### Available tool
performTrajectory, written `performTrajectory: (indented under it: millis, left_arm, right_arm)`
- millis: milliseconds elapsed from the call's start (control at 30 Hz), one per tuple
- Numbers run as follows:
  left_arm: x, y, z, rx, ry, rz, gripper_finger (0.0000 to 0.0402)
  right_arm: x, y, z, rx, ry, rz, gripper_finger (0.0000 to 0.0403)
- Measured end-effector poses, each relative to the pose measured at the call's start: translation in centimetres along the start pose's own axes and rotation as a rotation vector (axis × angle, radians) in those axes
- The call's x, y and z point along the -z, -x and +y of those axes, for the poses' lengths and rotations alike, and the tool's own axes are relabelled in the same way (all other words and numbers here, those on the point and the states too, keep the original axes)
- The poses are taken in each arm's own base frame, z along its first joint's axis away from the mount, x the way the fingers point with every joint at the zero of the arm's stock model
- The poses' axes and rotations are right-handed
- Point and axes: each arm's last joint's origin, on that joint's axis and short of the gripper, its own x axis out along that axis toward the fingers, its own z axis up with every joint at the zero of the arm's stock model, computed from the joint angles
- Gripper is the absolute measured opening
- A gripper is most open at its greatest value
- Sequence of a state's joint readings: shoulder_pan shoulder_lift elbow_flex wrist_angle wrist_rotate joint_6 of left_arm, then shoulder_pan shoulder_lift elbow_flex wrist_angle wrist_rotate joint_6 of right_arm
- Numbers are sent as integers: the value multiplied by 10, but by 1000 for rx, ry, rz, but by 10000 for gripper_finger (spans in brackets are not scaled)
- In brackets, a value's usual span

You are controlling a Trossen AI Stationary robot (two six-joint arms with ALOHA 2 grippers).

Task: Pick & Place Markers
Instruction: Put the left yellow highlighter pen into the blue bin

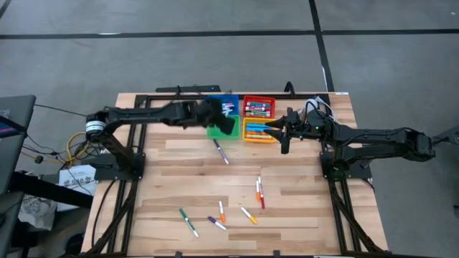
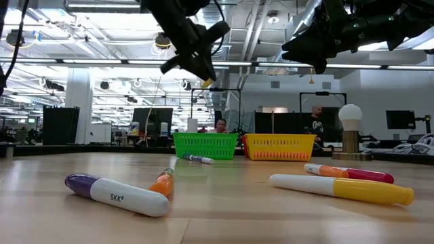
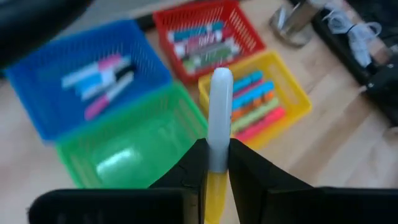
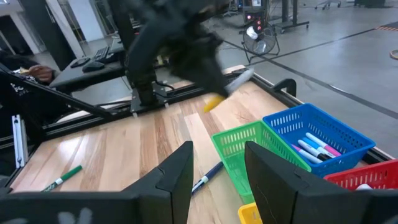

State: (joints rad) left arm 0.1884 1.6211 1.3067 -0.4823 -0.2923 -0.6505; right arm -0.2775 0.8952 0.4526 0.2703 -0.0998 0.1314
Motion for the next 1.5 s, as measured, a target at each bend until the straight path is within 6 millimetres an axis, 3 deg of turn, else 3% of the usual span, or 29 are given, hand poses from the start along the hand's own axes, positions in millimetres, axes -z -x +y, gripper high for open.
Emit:
performTrajectory:
  millis: [233,533,967,1500]
  left_arm:
    - [-36,-12,39,25,-117,-64,48]
    - [-59,-23,72,5,-234,-114,49]
    - [-45,-92,95,-18,-458,-3,54]
    - [-46,-110,127,57,-460,63,55]
  right_arm:
    - [0,0,0,0,0,0,134]
    - [0,0,0,0,0,0,134]
    - [0,0,0,-3,-17,1,133]
    - [0,0,0,-5,-87,1,134]
